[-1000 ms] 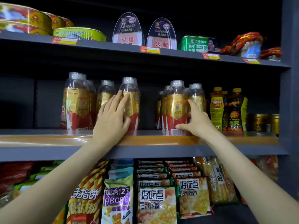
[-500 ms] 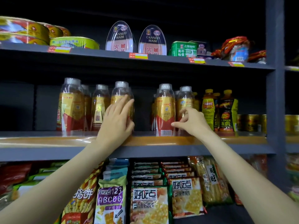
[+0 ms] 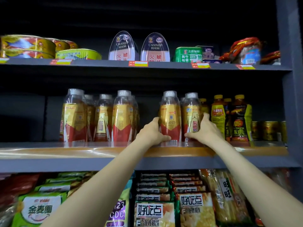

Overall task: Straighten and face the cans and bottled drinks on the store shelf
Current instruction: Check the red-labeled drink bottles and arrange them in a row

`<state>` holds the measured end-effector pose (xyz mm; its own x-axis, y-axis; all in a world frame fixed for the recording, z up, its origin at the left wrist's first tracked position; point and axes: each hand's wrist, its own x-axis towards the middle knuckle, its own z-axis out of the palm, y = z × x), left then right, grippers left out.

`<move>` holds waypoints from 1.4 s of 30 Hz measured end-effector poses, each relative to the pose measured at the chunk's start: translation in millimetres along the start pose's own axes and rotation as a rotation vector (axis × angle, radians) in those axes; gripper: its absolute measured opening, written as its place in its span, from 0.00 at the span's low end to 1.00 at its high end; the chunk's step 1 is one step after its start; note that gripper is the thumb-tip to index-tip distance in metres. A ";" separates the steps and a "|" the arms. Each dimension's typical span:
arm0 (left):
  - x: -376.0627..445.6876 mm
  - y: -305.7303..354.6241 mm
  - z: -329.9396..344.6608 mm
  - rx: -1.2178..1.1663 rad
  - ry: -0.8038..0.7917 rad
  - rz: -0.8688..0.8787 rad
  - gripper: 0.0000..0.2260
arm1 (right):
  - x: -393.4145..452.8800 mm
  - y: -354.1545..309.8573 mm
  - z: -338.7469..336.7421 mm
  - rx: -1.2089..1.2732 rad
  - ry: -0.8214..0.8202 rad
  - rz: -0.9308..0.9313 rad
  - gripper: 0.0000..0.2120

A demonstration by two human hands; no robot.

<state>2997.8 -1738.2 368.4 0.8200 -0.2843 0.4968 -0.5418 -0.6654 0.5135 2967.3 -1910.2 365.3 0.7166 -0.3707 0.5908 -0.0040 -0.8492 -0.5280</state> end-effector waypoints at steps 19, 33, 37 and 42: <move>-42.0 -56.2 -62.1 0.207 0.676 0.437 0.18 | -33.7 -60.5 -0.2 0.133 0.375 -0.506 0.27; -55.9 -146.1 -99.8 0.652 0.654 0.307 0.19 | -47.9 -164.2 91.0 0.335 -0.068 -0.248 0.53; -56.3 -151.2 -98.0 0.600 0.715 0.212 0.21 | -64.3 -151.0 78.9 0.486 0.106 -0.383 0.50; -55.2 -152.7 -96.6 0.594 0.651 0.258 0.20 | -86.6 -144.7 60.8 0.754 0.311 -0.424 0.48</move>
<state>3017.4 -1554.2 330.1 0.3236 -0.1485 0.9345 -0.3622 -0.9318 -0.0226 2948.2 -1732.4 353.5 0.3336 -0.2618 0.9056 0.7507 -0.5072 -0.4232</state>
